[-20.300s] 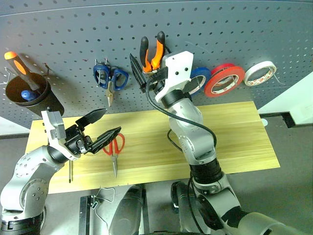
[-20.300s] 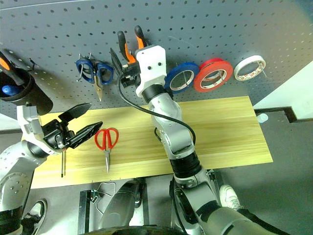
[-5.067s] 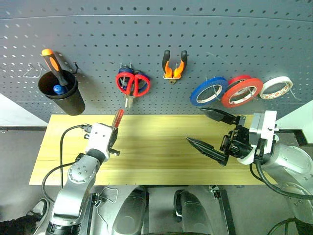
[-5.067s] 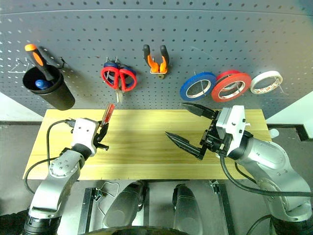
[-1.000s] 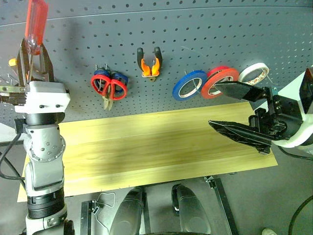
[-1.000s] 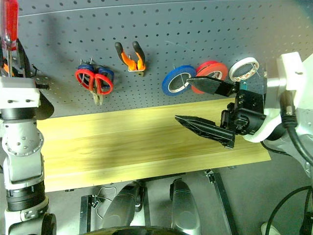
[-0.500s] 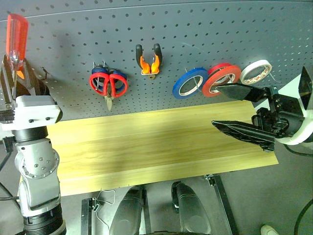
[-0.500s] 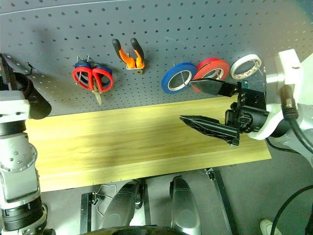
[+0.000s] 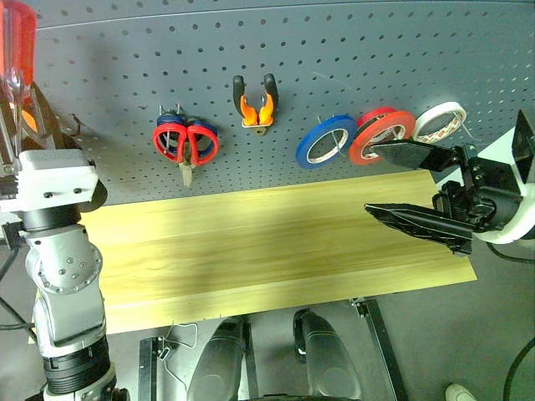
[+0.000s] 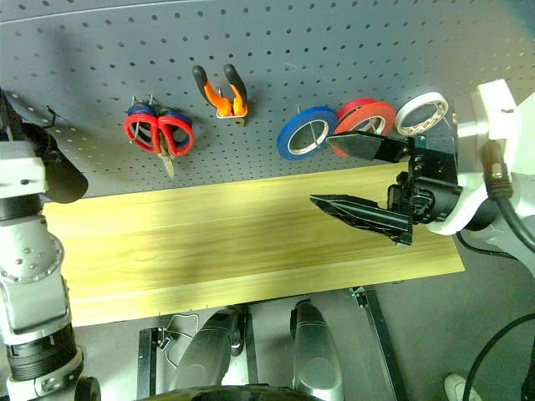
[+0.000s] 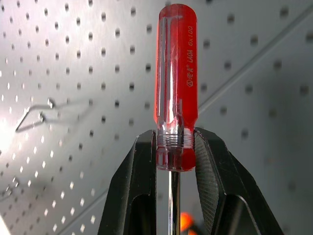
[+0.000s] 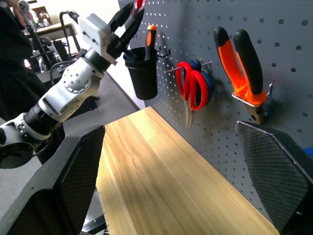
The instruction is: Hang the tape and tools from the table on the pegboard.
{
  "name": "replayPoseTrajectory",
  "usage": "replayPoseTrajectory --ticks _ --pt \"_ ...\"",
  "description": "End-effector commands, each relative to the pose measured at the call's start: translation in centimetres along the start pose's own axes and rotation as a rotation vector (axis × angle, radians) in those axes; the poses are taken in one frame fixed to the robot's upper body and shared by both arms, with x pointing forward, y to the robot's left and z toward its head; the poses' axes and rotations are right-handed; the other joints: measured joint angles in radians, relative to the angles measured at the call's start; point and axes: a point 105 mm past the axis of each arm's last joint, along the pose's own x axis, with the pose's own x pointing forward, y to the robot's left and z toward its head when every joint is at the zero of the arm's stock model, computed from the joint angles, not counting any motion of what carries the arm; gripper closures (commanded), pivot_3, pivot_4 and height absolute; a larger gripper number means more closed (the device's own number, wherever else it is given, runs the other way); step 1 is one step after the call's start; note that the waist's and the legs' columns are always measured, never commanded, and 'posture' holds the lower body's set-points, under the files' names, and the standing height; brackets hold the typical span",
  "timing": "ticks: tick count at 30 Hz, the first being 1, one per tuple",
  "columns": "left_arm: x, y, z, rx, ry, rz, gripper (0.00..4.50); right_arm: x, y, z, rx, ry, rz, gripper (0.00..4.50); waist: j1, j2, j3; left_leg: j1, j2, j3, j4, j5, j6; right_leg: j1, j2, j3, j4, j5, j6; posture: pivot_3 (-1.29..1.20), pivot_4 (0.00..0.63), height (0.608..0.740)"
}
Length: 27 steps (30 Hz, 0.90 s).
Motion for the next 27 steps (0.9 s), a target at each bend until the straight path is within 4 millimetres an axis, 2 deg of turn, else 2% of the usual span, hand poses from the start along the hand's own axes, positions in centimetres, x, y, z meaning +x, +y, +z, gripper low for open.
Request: replayPoseTrajectory --ticks 1,17,27 --pt "0.4 1.1 0.3 0.007 -0.031 0.026 3.77 -0.2 0.4 0.8 -0.043 -0.012 0.001 0.0 -0.002 0.0 0.0 0.0 0.0 0.0 0.0 0.0 0.0 0.0 0.0 0.0 0.0 0.0 0.0 -0.16 0.349 0.725" --pt "-0.6 1.1 -1.3 0.021 0.01 0.016 3.77 -0.7 0.2 0.7 -0.029 0.022 -0.008 0.0 -0.001 -0.001 0.008 0.0 0.0 0.0 0.0 0.0 0.001 0.0 0.0 0.0 0.0 0.0 0.0 -0.19 0.369 0.725" --pt "-0.1 0.6 -1.4 -0.013 0.01 0.02 3.77 -0.7 0.3 0.7 -0.023 0.031 -0.01 0.0 -0.001 -0.001 0.016 0.0 0.0 0.0 0.0 0.0 0.001 -0.001 0.0 0.0 0.0 0.0 0.0 -0.2 0.367 0.725"
